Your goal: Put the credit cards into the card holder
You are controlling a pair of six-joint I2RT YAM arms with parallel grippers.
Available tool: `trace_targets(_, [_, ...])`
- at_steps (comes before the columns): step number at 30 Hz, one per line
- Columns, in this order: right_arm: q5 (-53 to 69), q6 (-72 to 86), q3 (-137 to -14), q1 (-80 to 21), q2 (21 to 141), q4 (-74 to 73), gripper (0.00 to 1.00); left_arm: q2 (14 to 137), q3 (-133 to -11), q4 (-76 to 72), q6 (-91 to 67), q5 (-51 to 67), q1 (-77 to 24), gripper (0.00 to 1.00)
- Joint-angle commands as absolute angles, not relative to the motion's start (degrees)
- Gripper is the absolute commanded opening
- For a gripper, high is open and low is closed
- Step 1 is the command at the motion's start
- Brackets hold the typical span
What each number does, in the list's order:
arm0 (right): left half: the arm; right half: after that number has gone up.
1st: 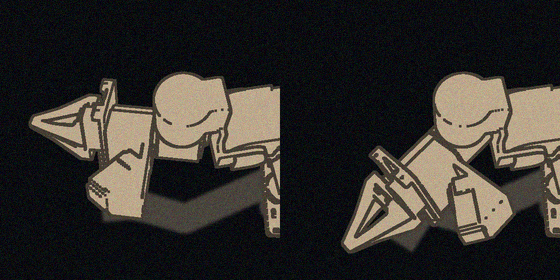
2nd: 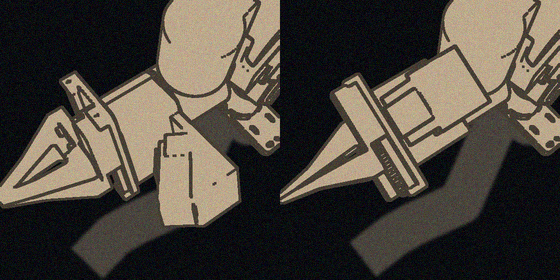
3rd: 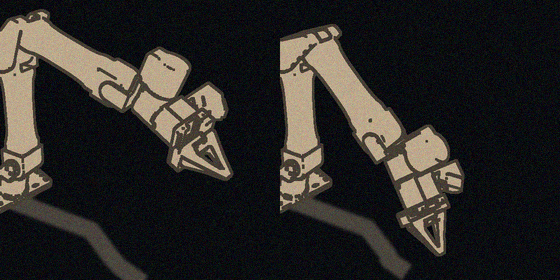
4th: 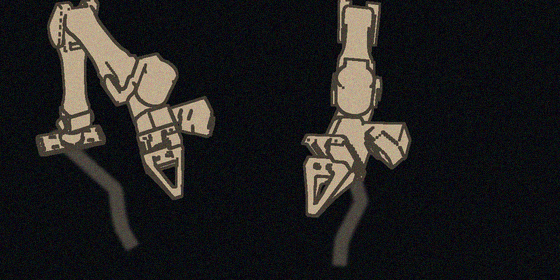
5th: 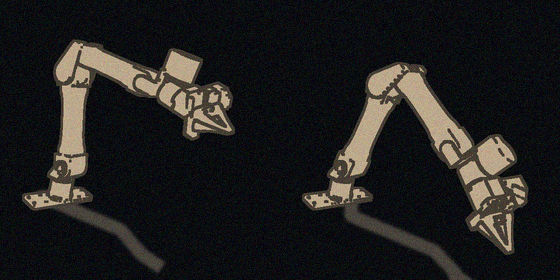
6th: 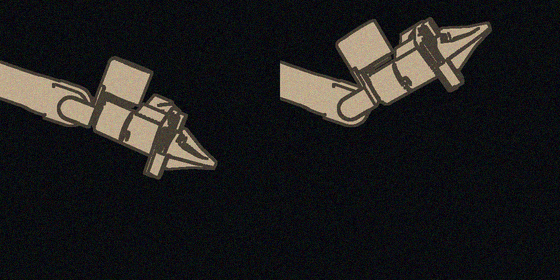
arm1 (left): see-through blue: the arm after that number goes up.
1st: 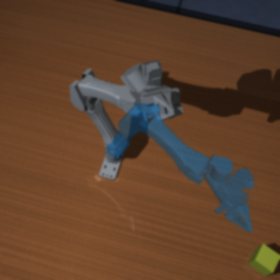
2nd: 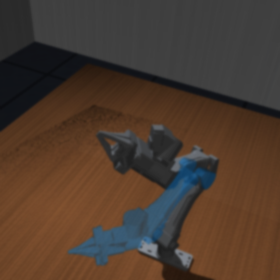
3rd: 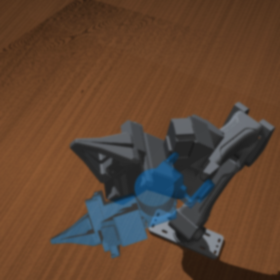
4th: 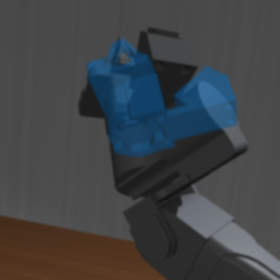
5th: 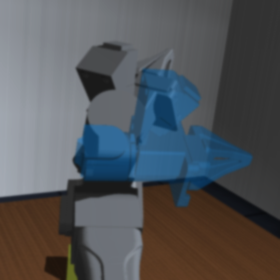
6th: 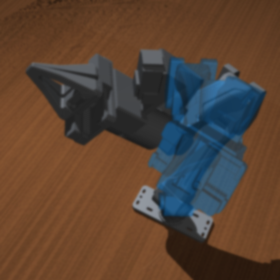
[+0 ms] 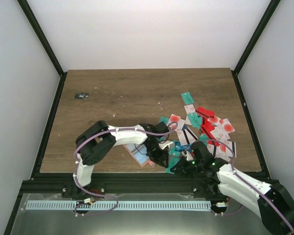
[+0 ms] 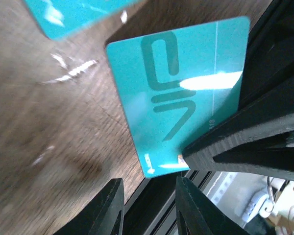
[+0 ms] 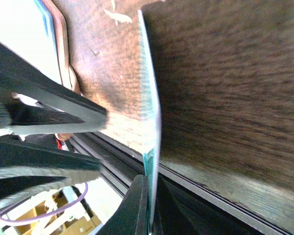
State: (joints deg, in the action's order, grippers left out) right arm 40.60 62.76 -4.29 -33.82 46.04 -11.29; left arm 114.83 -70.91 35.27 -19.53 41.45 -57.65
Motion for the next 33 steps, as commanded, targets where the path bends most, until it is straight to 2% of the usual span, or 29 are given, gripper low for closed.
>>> trace_targets(1, [33.88,61.88,-9.99,-33.57,44.41,-23.76,0.01,108.52,-74.68,37.99,-20.65,36.02,-54.33,0.32])
trace_targets(7, [31.32,57.14,-21.03,-33.52,45.21,-26.64,0.01,100.4,-75.56,40.35,-18.87,32.44,-47.52,0.37])
trace_targets(16, [33.06,51.54,-30.0,-32.73,51.91,-18.87,0.01,87.65,-68.86,42.88,-15.61,27.6,-35.79,0.38])
trace_targets(24, [30.25,49.74,-33.62,-30.37,57.57,-22.03,0.01,79.96,-54.23,50.84,-19.51,21.98,-35.33,0.37])
trace_targets(28, [29.87,49.58,-34.47,-27.91,60.5,-23.77,0.01,79.01,-50.64,53.48,-21.33,20.43,-35.33,0.36])
trace_targets(33, [31.18,48.65,-36.41,-27.68,64.63,-23.69,0.01,80.78,-48.57,54.04,-20.83,21.72,-35.4,0.29])
